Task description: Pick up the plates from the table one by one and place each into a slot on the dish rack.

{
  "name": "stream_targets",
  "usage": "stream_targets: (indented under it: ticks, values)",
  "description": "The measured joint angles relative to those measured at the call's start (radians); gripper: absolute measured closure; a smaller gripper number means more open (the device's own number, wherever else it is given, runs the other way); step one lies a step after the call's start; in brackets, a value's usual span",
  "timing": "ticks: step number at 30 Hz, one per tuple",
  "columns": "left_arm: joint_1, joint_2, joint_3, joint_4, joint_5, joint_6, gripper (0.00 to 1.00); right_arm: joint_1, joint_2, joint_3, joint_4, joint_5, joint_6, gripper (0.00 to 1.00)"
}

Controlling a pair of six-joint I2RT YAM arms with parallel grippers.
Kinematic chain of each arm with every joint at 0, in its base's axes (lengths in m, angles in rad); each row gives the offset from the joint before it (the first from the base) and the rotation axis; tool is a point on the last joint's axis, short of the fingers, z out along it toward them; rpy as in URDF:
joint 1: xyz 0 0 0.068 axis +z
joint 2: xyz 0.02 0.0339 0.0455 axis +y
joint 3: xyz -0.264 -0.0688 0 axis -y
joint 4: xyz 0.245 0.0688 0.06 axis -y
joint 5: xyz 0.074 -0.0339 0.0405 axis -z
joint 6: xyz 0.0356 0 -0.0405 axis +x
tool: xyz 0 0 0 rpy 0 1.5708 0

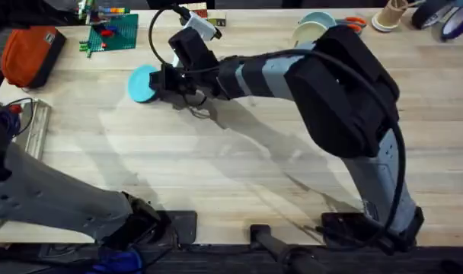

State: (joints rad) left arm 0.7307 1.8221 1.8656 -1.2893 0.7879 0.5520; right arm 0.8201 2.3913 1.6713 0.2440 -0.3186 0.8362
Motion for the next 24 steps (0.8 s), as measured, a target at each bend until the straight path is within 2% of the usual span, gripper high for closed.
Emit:
stream_targets:
  ticks: [4,9,13,19,24]
  values:
    - [-0.003,-0.072,0.000,0.018,-0.030,-0.038,0.961,-0.022,0.000,0.038,-0.080,-0.040,-0.051,0.969]
    - [-0.034,-0.172,0.000,0.034,-0.160,-0.116,0.962,-0.044,-0.023,0.104,-0.270,-0.070,-0.161,0.969]
    - [-0.099,-0.251,0.000,0.042,-0.321,-0.170,0.961,-0.049,-0.070,0.168,-0.453,-0.069,-0.286,0.970]
    - [-0.220,-0.353,0.000,0.049,-0.625,-0.253,0.961,-0.053,-0.147,0.256,-0.628,-0.067,-0.426,0.969]
    - [-0.284,-0.400,0.000,0.045,-0.779,-0.276,0.961,-0.086,-0.230,0.275,-0.724,-0.067,-0.512,0.969]
